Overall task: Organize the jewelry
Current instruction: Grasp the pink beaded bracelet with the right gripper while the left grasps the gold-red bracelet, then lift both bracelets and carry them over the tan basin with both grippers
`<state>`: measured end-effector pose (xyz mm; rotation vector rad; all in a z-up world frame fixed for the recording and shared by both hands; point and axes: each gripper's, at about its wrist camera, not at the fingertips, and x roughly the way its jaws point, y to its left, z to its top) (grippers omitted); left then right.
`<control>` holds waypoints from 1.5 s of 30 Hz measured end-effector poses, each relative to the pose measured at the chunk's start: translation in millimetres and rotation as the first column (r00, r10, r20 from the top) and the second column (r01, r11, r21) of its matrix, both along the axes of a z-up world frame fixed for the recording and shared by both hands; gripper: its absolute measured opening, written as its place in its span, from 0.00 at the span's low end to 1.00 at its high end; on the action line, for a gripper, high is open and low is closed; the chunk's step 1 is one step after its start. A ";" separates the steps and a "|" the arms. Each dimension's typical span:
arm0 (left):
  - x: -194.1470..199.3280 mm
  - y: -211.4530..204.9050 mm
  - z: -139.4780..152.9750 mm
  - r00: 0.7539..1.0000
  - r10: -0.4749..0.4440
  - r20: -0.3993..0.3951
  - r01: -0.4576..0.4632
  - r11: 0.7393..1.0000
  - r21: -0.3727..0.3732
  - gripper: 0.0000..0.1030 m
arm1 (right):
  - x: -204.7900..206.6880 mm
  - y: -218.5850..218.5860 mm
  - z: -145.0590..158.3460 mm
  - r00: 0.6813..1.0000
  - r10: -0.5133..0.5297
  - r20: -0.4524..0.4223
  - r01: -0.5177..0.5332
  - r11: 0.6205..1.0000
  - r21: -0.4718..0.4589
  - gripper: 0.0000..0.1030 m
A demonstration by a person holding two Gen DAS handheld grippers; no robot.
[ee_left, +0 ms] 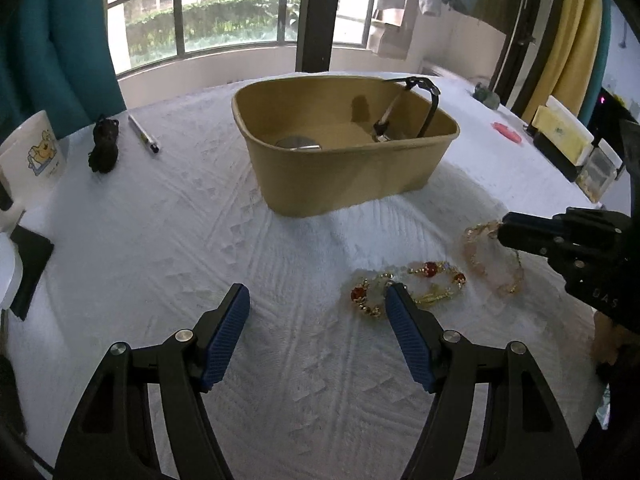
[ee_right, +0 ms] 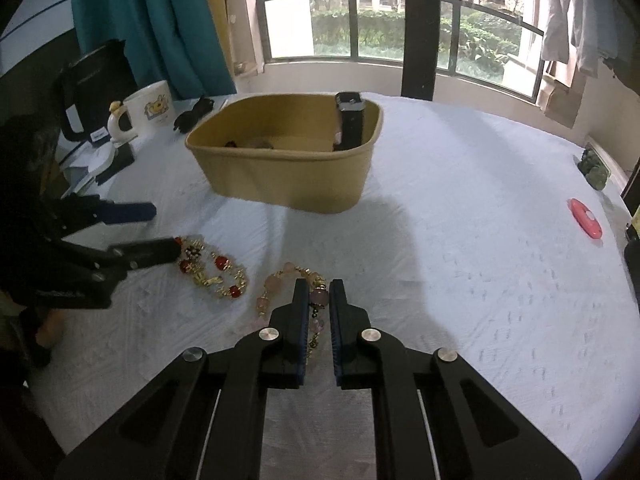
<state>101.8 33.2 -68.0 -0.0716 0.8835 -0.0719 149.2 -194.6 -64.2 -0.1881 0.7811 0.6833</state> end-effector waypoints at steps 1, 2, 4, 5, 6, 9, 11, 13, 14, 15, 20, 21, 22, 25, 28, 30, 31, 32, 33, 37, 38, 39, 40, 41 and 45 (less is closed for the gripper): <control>0.7 -0.3 0.4 1.000 0.001 0.001 -0.001 1.000 0.005 0.70 | 0.9 -1.7 0.8 1.000 -0.003 0.001 0.003 1.000 0.007 0.09; 1.7 -0.9 0.6 1.000 0.002 0.000 -0.002 1.000 0.008 0.68 | 2.0 -3.6 1.4 1.000 -0.006 0.001 0.006 1.000 0.014 0.09; 3.5 -4.1 1.1 1.000 -0.003 0.001 0.003 1.000 0.012 0.59 | 3.2 -5.0 2.0 1.000 -0.010 0.000 0.010 1.000 0.024 0.09; 4.5 -7.0 1.5 1.000 -0.009 0.001 0.009 1.000 0.017 0.56 | 3.8 -6.2 2.3 1.000 -0.012 0.001 0.012 0.999 0.030 0.09; 5.8 -10.5 1.3 1.000 -0.019 -0.002 0.019 1.000 0.024 0.49 | 4.2 -7.1 2.5 1.000 -0.014 0.001 0.014 0.999 0.034 0.09; 10.2 -22.2 1.3 0.999 -0.049 -0.002 0.049 0.998 0.050 0.30 | 5.3 -10.4 3.3 1.000 -0.019 0.003 0.019 0.999 0.046 0.09; 12.0 -28.0 1.3 0.998 -0.066 -0.005 0.067 0.996 0.057 0.20 | 6.0 -14.8 3.7 1.000 -0.022 0.005 0.022 0.998 0.054 0.09; 12.5 -33.5 0.8 0.997 -0.077 -0.003 0.077 0.994 0.075 0.15 | 6.7 -17.6 4.2 1.000 -0.026 0.006 0.026 0.998 0.061 0.09; 12.2 -34.2 0.9 0.997 -0.079 -0.001 0.079 0.993 0.083 0.14 | 6.8 -18.8 4.6 1.000 -0.028 0.007 0.027 0.998 0.064 0.09; 12.0 -35.5 0.9 0.996 -0.086 -0.001 0.086 0.993 0.086 0.11 | 7.0 -20.3 4.9 1.000 -0.030 0.007 0.030 0.997 0.069 0.09; 6.6 -37.9 3.4 0.996 -0.093 0.004 0.092 0.992 0.086 0.10 | 7.0 -24.7 6.7 0.999 -0.038 0.012 0.037 0.996 0.082 0.09; 4.7 -38.3 3.8 0.995 -0.095 0.005 0.095 0.992 0.083 0.10 | 6.8 -27.0 7.2 0.999 -0.039 0.014 0.038 0.996 0.084 0.09; 2.7 -38.8 4.3 0.995 -0.096 0.006 0.096 0.992 0.082 0.10 | 6.4 -27.9 7.7 0.999 -0.041 0.016 0.039 0.996 0.086 0.09; -3.4 -39.9 9.0 0.995 -0.097 0.023 0.095 0.992 0.078 0.10 | 6.1 -30.2 9.4 0.999 -0.045 0.022 0.043 0.995 0.089 0.09; -8.2 -41.0 17.4 0.994 -0.097 0.049 0.093 0.992 0.080 0.09 | 4.8 -30.7 10.8 0.998 -0.049 0.027 0.046 0.995 0.091 0.09; -11.4 -42.7 24.2 0.993 -0.099 0.068 0.093 0.992 0.083 0.09 | 3.7 -31.6 12.2 0.998 -0.050 0.033 0.047 0.995 0.094 0.09; -14.0 -44.3 29.0 0.991 -0.101 0.083 0.094 0.992 0.085 0.09 | 3.1 -31.5 13.0 0.998 -0.050 0.036 0.047 0.994 0.094 0.09; -14.9 -45.5 31.7 0.991 -0.103 0.090 0.096 0.992 0.085 0.09 | 2.2 -31.5 14.3 0.998 -0.051 0.040 0.047 0.994 0.096 0.09; -17.0 -47.2 35.9 0.989 -0.106 0.104 0.097 0.991 0.087 0.09 | 1.2 -32.9 15.0 0.998 -0.051 0.043 0.046 0.994 0.097 0.09; -20.7 -50.2 45.9 0.985 -0.113 0.132 0.101 0.991 0.089 0.09 | -2.9 -35.7 19.4 0.997 -0.050 0.057 0.044 0.994 0.102 0.09; -21.3 -50.3 47.2 0.984 -0.113 0.137 0.101 0.991 0.091 0.09 | -3.7 -36.5 20.2 0.997 -0.051 0.059 0.044 0.994 0.103 0.09; -22.4 -50.9 49.8 0.983 -0.115 0.144 0.102 0.990 0.093 0.09 | -4.5 -37.3 21.3 0.997 -0.051 0.062 0.044 0.994 0.105 0.09; -23.8 -51.2 51.8 0.982 -0.117 0.149 0.103 0.990 0.095 0.09 | -5.1 -37.9 22.4 0.996 -0.053 0.065 0.045 0.993 0.106 0.09; -24.2 -51.8 53.4 0.981 -0.118 0.152 0.104 0.990 0.097 0.09 | -5.8 -38.9 23.8 0.996 -0.054 0.069 0.046 0.993 0.109 0.09; -26.0 -54.1 62.2 0.977 -0.127 0.172 0.110 0.988 0.105 0.09 | -8.0 -40.8 28.6 0.995 -0.055 0.082 0.045 0.992 0.114 0.09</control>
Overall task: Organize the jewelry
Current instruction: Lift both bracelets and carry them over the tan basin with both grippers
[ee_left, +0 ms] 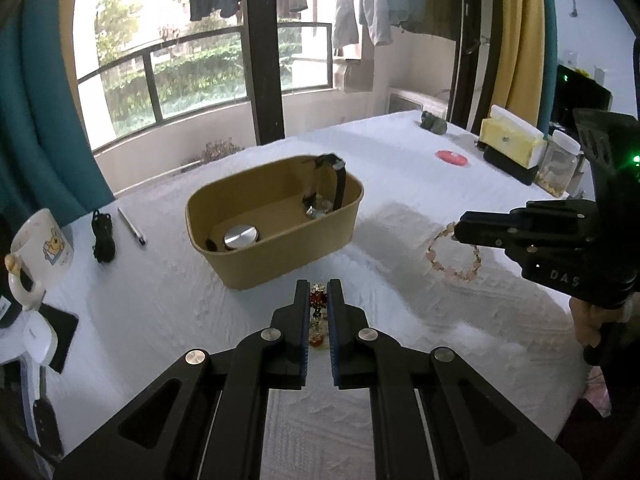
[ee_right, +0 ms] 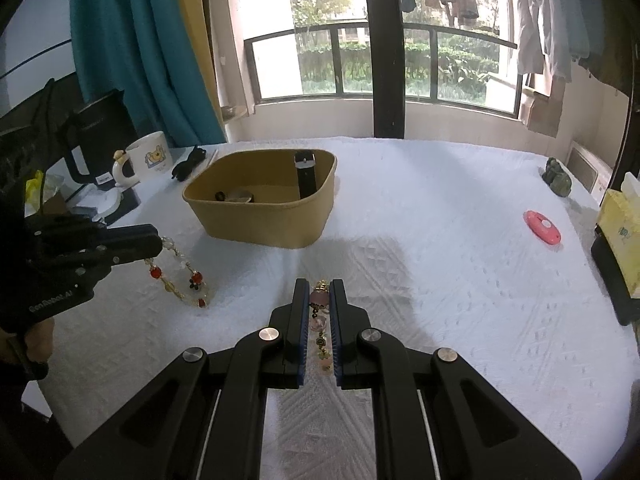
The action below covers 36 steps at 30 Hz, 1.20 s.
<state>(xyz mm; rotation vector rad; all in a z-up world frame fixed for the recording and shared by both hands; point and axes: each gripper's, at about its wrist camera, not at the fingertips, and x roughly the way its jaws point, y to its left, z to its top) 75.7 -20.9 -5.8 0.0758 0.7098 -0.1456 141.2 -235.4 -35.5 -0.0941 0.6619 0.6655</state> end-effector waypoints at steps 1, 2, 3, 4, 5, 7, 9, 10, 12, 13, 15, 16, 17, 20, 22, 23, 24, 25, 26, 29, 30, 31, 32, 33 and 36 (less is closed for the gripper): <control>-0.5 -0.5 2.1 1.000 -0.002 0.005 0.002 1.000 0.001 0.09 | -0.6 -0.1 1.5 1.000 0.002 0.005 -0.002 1.000 0.001 0.09; -0.6 -1.5 4.8 1.000 -0.005 0.011 0.005 1.000 0.003 0.09 | -0.9 0.4 2.7 1.000 0.003 0.009 -0.003 1.000 0.000 0.09; -1.2 -2.2 6.3 1.000 -0.006 0.015 0.006 1.000 0.004 0.09 | -1.1 0.8 4.1 1.000 0.005 0.014 -0.005 1.000 0.000 0.09; -1.2 -2.8 9.6 1.000 -0.008 0.024 0.008 1.000 0.006 0.09 | -1.4 1.4 5.6 1.000 0.007 0.018 -0.007 1.000 -0.001 0.09; -1.4 -3.2 11.6 1.000 -0.010 0.028 0.010 1.000 0.006 0.09 | -1.4 1.7 7.4 1.000 0.009 0.023 -0.009 1.000 -0.001 0.09; -1.7 -3.5 16.9 0.999 -0.014 0.043 0.014 1.000 0.006 0.09 | -1.8 3.5 11.2 0.999 0.019 0.038 -0.019 1.000 -0.007 0.09; -2.6 -3.0 21.0 0.998 -0.017 0.054 0.017 1.000 0.006 0.09 | -1.6 4.7 15.0 0.999 0.023 0.048 -0.022 1.000 -0.009 0.09; -2.3 -2.8 24.2 0.998 -0.018 0.062 0.018 1.000 0.008 0.09 | -0.9 4.9 17.1 0.998 0.023 0.052 -0.023 1.000 -0.007 0.09; -1.6 -1.1 28.1 0.997 -0.017 0.073 0.016 1.000 0.007 0.09 | 0.4 5.1 21.3 0.998 0.022 0.060 -0.022 1.000 -0.003 0.09; -1.2 -0.5 29.9 0.997 -0.015 0.078 0.015 1.000 0.006 0.09 | 1.5 5.4 23.8 0.998 0.021 0.066 -0.021 1.000 -0.002 0.09; -0.3 0.1 32.3 0.996 -0.014 0.084 0.014 1.000 0.005 0.09 | 2.9 6.5 28.1 0.997 0.021 0.075 -0.021 1.000 -0.001 0.09; 0.5 1.4 33.9 0.996 -0.012 0.089 0.012 1.000 0.004 0.09 | 3.9 7.3 30.4 0.996 0.022 0.081 -0.022 1.000 -0.002 0.09; 1.1 1.9 34.7 0.996 -0.011 0.091 0.011 1.000 0.003 0.09 | 4.3 8.1 32.3 0.996 0.022 0.085 -0.022 1.000 -0.002 0.09; 3.1 5.1 37.4 0.995 -0.005 0.101 0.005 1.000 -0.002 0.09 | 7.3 10.7 38.5 0.995 0.025 0.098 -0.025 1.000 -0.004 0.09; 4.4 7.1 39.4 0.994 -0.001 0.107 0.002 1.000 -0.004 0.09 | 9.0 12.6 42.1 0.994 0.027 0.106 -0.027 1.000 -0.004 0.09; 5.5 8.6 40.8 0.994 0.000 0.111 0.000 1.000 -0.005 0.09 | 10.0 13.9 43.9 0.994 0.028 0.110 -0.028 1.000 -0.005 0.09; 6.4 9.7 41.3 0.994 0.001 0.113 0.000 1.000 -0.005 0.09 | 10.1 14.7 45.0 0.993 0.030 0.113 -0.029 1.000 -0.005 0.09; 7.8 10.8 42.4 0.993 0.001 0.116 -0.001 1.000 -0.005 0.09 | 11.4 15.8 46.5 0.993 0.030 0.116 -0.030 1.000 -0.005 0.09; 8.9 11.7 43.3 0.993 0.001 0.119 0.000 1.000 -0.005 0.09 | 12.0 16.9 47.3 0.993 0.031 0.118 -0.031 1.000 -0.005 0.09; 13.6 15.4 45.4 0.992 -0.002 0.125 0.002 1.000 -0.004 0.09 | 16.0 21.3 51.6 0.991 0.034 0.126 -0.034 0.999 -0.007 0.09; 15.6 16.0 45.3 0.992 -0.002 0.126 0.003 1.000 -0.003 0.09 | 16.2 22.1 52.4 0.991 0.035 0.128 -0.034 0.999 -0.007 0.09; 18.2 17.2 45.9 0.992 -0.004 0.126 0.004 1.000 -0.002 0.09 | 17.4 23.3 53.4 0.991 0.036 0.129 -0.035 0.999 -0.008 0.09; 20.6 18.3 46.4 0.992 -0.005 0.128 0.005 1.000 -0.003 0.09 | 18.9 24.4 54.2 0.991 0.038 0.130 -0.037 0.999 -0.010 0.09; 22.7 19.6 46.9 0.991 -0.005 0.130 0.006 1.000 -0.004 0.09 | 20.0 25.6 54.7 0.991 0.038 0.131 -0.037 0.999 -0.011 0.09; 29.5 22.1 46.4 0.991 -0.007 0.133 0.008 1.000 -0.008 0.09 | 23.9 29.0 56.6 0.990 0.041 0.136 -0.040 0.999 -0.016 0.09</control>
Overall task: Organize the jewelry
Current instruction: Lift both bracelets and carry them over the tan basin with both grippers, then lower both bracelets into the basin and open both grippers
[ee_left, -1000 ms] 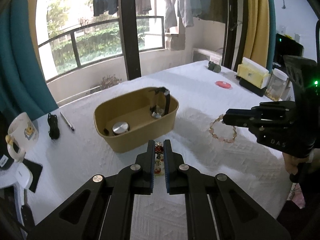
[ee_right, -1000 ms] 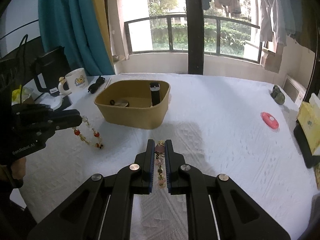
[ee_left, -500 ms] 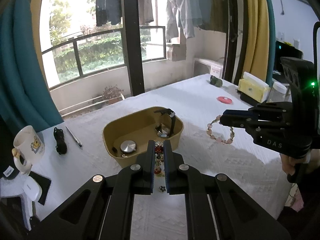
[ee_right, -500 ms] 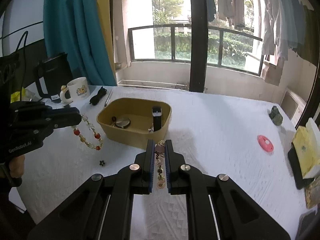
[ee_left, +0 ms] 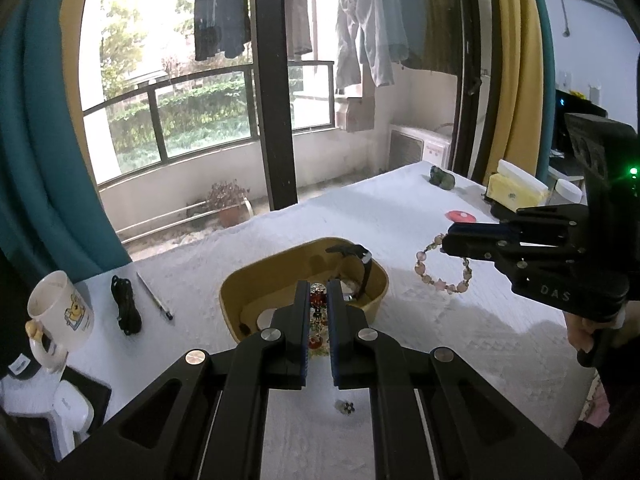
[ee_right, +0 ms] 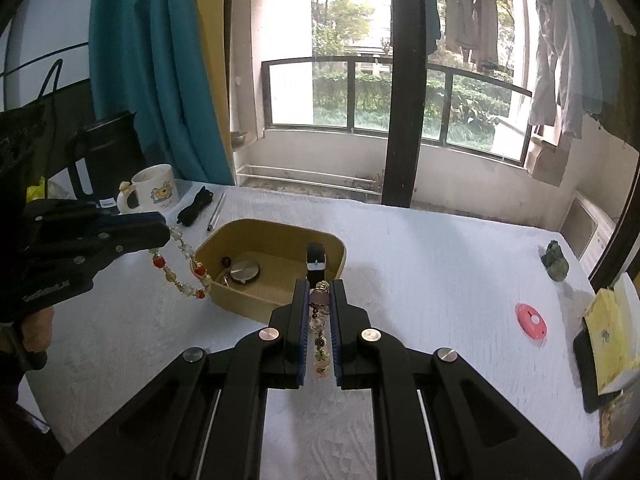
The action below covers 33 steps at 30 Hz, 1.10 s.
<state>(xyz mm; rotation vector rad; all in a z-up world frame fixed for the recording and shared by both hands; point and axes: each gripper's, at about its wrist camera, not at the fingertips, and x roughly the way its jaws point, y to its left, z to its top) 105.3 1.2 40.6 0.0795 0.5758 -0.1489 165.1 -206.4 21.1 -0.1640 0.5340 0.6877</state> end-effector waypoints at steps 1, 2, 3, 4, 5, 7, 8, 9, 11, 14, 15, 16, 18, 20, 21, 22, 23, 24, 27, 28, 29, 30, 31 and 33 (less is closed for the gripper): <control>3.9 1.3 -0.6 1.000 0.000 0.001 0.000 1.000 -0.001 0.09 | 1.1 0.4 0.2 1.000 0.001 0.002 -0.001 1.000 0.000 0.09; 6.7 2.1 -1.2 1.000 0.000 0.000 0.000 1.000 -0.002 0.09 | 2.3 1.2 0.8 1.000 0.001 0.003 -0.001 1.000 -0.001 0.09; 9.5 2.9 -1.5 1.000 -0.001 -0.001 0.001 1.000 -0.003 0.09 | 3.5 1.9 1.5 1.000 0.001 0.004 -0.001 1.000 -0.001 0.09; 12.2 3.4 -1.8 1.000 -0.001 0.000 0.001 1.000 -0.004 0.09 | 4.7 2.4 1.8 1.000 0.001 0.005 -0.001 1.000 0.001 0.09; 15.1 4.2 -2.1 1.000 -0.001 0.000 0.001 1.000 -0.003 0.09 | 6.2 2.9 2.0 1.000 0.001 0.005 -0.001 1.000 0.002 0.09; 20.3 5.2 -2.9 1.000 -0.002 -0.001 0.002 1.000 -0.006 0.09 | 9.7 3.7 1.9 1.000 -0.001 0.005 0.001 1.000 0.002 0.09; 23.7 5.8 -3.9 1.000 -0.004 -0.002 0.004 1.000 -0.007 0.09 | 11.3 4.3 1.7 1.000 -0.002 0.004 0.002 1.000 0.002 0.09; 27.8 6.2 -5.4 1.000 -0.007 -0.007 0.006 1.000 -0.008 0.09 | 12.6 5.2 1.5 1.000 -0.003 0.004 0.003 1.000 0.002 0.09; 32.5 5.8 -6.5 1.000 -0.012 -0.014 0.012 1.000 -0.012 0.09 | 15.4 6.2 1.7 1.000 -0.004 0.003 0.004 1.000 0.002 0.09; 38.9 5.3 -10.5 0.999 -0.026 -0.023 0.025 0.999 -0.021 0.09 | 18.6 6.7 2.2 1.000 -0.007 0.006 0.007 1.000 0.004 0.09; 40.4 5.1 -11.9 0.999 -0.028 -0.026 0.028 0.999 -0.024 0.09 | 19.1 7.0 2.2 1.000 -0.008 0.007 0.008 1.000 0.005 0.09; 42.9 5.4 -14.3 0.999 -0.033 -0.032 0.032 0.999 -0.027 0.09 | 20.6 7.0 1.8 1.000 -0.011 0.005 0.010 1.000 0.006 0.09; 47.6 6.4 -19.2 0.998 -0.038 -0.047 0.037 0.999 -0.035 0.09 | 23.4 7.6 0.7 1.000 -0.016 0.001 0.016 1.000 0.007 0.09; 52.5 9.0 -25.3 0.997 -0.038 -0.065 0.035 0.998 -0.045 0.09 | 24.9 8.8 -0.4 1.000 -0.019 0.000 0.019 1.000 0.009 0.09; 54.9 10.8 -28.0 0.997 -0.038 -0.072 0.034 0.998 -0.055 0.09 | 25.9 9.7 -0.6 1.000 -0.019 0.000 0.019 1.000 0.008 0.09; 57.2 13.1 -29.8 0.996 -0.039 -0.078 0.034 0.997 -0.065 0.09 | 27.0 10.8 -0.7 1.000 -0.018 0.000 0.018 1.000 0.006 0.09; 60.0 15.3 -32.4 0.995 -0.038 -0.090 0.031 0.997 -0.075 0.09 | 27.7 11.6 -0.7 1.000 -0.017 0.001 0.017 1.000 0.004 0.09; 61.4 16.9 -34.1 0.995 -0.035 -0.096 0.028 0.996 -0.079 0.09 | 28.0 12.2 -0.1 1.000 -0.018 0.005 0.018 1.000 0.004 0.09; 64.2 23.4 -40.2 0.994 -0.020 -0.111 0.009 0.995 -0.098 0.12 | 29.7 15.7 1.6 1.000 -0.014 0.014 0.014 1.000 0.007 0.09; 64.4 25.6 -41.7 0.993 -0.016 -0.115 0.004 0.994 -0.105 0.20 | 30.2 17.0 2.1 1.000 -0.012 0.017 0.012 1.000 0.008 0.09; 64.4 27.6 -43.2 0.993 -0.010 -0.118 -0.002 0.994 -0.109 0.27 | 30.9 19.4 2.7 1.000 -0.010 0.019 0.010 1.000 0.008 0.09; 64.0 29.7 -44.4 0.993 -0.002 -0.120 -0.012 0.994 -0.113 0.42 | 31.7 22.4 2.8 1.000 -0.005 0.021 0.005 1.000 0.007 0.09; 62.8 32.9 -45.1 0.993 0.009 -0.118 -0.023 0.993 -0.119 0.47 | 32.5 25.5 3.2 1.000 0.001 0.022 -0.001 1.000 0.005 0.09; 59.7 39.7 -45.5 0.993 0.024 -0.114 -0.039 0.990 -0.137 0.48 | 33.8 31.7 3.3 1.000 0.012 0.024 -0.012 1.000 0.004 0.09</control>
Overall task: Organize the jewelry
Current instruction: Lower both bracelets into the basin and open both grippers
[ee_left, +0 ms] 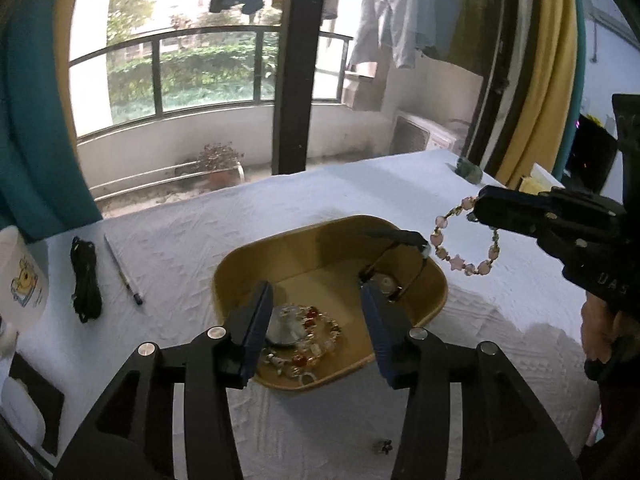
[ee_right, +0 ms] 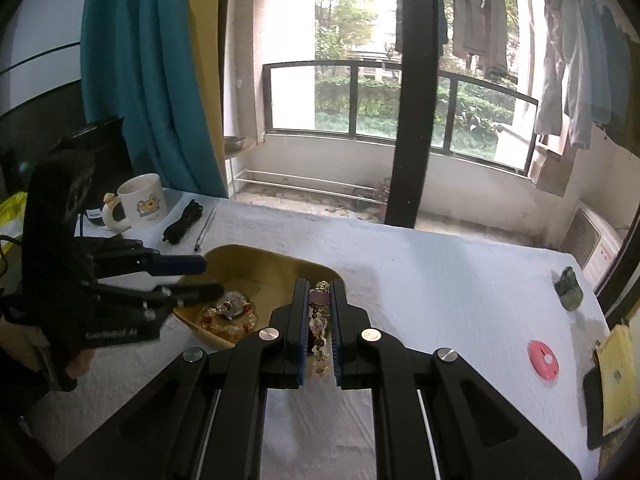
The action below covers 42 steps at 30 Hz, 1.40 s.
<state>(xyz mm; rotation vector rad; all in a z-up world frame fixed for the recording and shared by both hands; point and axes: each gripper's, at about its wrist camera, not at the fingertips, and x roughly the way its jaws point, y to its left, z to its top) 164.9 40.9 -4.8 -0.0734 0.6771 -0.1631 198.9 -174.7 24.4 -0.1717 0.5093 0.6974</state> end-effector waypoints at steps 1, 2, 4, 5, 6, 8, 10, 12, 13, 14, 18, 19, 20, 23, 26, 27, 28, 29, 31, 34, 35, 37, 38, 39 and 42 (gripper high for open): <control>-1.0 2.5 0.0 1.000 0.009 0.001 -0.009 1.000 -0.005 0.48 | 1.0 4.0 -0.3 1.000 0.008 0.000 -0.008 1.000 -0.002 0.09; -3.0 7.3 -0.1 1.000 0.025 0.004 -0.025 1.000 -0.012 0.48 | 1.6 7.3 -0.9 1.000 0.013 0.000 -0.013 1.000 -0.004 0.09; -5.7 14.4 -0.8 0.999 0.048 0.005 -0.048 0.999 -0.022 0.48 | 3.3 15.3 -1.8 1.000 0.028 -0.001 -0.028 1.000 -0.010 0.09; -6.8 18.0 -1.0 0.998 0.059 0.006 -0.059 0.998 -0.025 0.48 | 4.5 20.2 -2.4 0.999 0.037 -0.001 -0.037 0.999 -0.014 0.09; -9.3 23.0 -1.4 0.997 0.076 0.009 -0.076 0.997 -0.028 0.48 | 5.3 23.2 -3.1 0.999 0.043 -0.002 -0.043 0.999 -0.016 0.09; -11.2 29.6 -1.9 0.995 0.095 0.010 -0.094 0.995 -0.033 0.48 | 8.6 31.0 -6.0 0.998 0.059 -0.008 -0.059 0.998 -0.022 0.09; -15.3 37.5 -3.6 0.993 0.117 0.010 -0.117 0.992 -0.038 0.49 | 11.8 36.8 -9.4 0.998 0.066 -0.014 -0.066 0.997 -0.030 0.09; -18.5 44.7 -5.7 0.991 0.137 0.009 -0.136 0.990 -0.040 0.49 | 15.1 43.5 -12.5 0.997 0.073 -0.023 -0.074 0.997 -0.037 0.09; -19.8 47.7 -6.7 0.989 0.145 0.007 -0.145 0.989 -0.042 0.50 | 16.4 46.3 -13.6 0.997 0.074 -0.026 -0.075 0.996 -0.040 0.09; -20.6 49.5 -7.5 0.989 0.151 0.006 -0.151 0.988 -0.044 0.50 | 17.7 49.1 -14.7 0.997 0.074 -0.028 -0.075 0.996 -0.043 0.09; -24.7 58.9 -10.3 0.985 0.173 0.000 -0.173 0.983 -0.056 0.50 | 22.2 56.8 -18.6 0.997 0.069 -0.044 -0.072 0.996 -0.058 0.09; -25.5 60.1 -10.2 0.984 0.176 0.001 -0.176 0.983 -0.056 0.50 | 22.2 57.3 -19.3 0.997 0.068 -0.046 -0.071 0.996 -0.059 0.09; -25.6 60.8 -9.9 0.984 0.178 0.002 -0.177 0.982 -0.057 0.50 | 22.6 58.4 -20.0 0.997 0.065 -0.050 -0.069 0.995 -0.066 0.09; -29.0 60.6 -8.5 0.984 0.176 0.009 -0.175 0.983 -0.058 0.51 | 22.5 60.0 -22.4 0.997 0.061 -0.055 -0.065 0.994 -0.086 0.10; -30.5 57.9 -8.3 0.985 0.171 0.010 -0.171 0.984 -0.053 0.51 | 21.3 59.3 -21.4 0.997 0.060 -0.051 -0.065 0.994 -0.089 0.11; -31.9 56.0 -8.0 0.985 0.170 0.011 -0.169 0.984 -0.052 0.51 | 20.4 58.3 -20.0 0.997 0.059 -0.049 -0.063 0.994 -0.088 0.12; -32.2 53.9 -8.3 0.986 0.167 0.010 -0.166 0.985 -0.051 0.51 | 19.8 58.3 -19.0 0.997 0.058 -0.047 -0.062 0.994 -0.086 0.15; -32.9 51.9 -8.5 0.986 0.164 0.010 -0.164 0.985 -0.050 0.51 | 18.9 57.3 -18.2 0.997 0.058 -0.047 -0.062 0.995 -0.084 0.17; -35.8 50.9 -8.4 0.987 0.161 0.011 -0.160 0.986 -0.050 0.51 | 15.8 54.3 -16.7 0.997 0.056 -0.046 -0.060 0.995 -0.078 0.18; -40.4 47.2 -8.0 0.988 0.156 0.012 -0.155 0.987 -0.047 0.51 | 11.1 51.7 -16.2 0.998 0.050 -0.044 -0.053 0.996 -0.074 0.19; -42.3 45.4 -7.8 0.988 0.154 0.013 -0.153 0.987 -0.046 0.51 | 9.8 50.5 -16.0 0.998 0.048 -0.043 -0.051 0.996 -0.073 0.19; -46.0 42.3 -7.8 0.989 0.149 0.013 -0.148 0.988 -0.046 0.51 | 6.1 46.6 -15.3 0.998 0.041 -0.041 -0.044 0.997 -0.071 0.19; -47.7 40.5 -7.7 0.989 0.146 0.013 -0.146 0.988 -0.045 0.51 | 4.1 44.3 -14.9 0.999 0.037 -0.040 -0.039 0.997 -0.070 0.19; -50.3 38.5 -7.2 0.990 0.144 0.014 -0.143 0.989 -0.044 0.51 | 2.3 43.5 -14.7 0.999 0.034 -0.040 -0.037 0.997 -0.068 0.19; -55.4 32.3 -5.8 0.991 0.135 0.017 -0.134 0.990 -0.043 0.51 | -4.1 36.5 -13.6 0.999 0.023 -0.036 -0.025 0.998 -0.062 0.19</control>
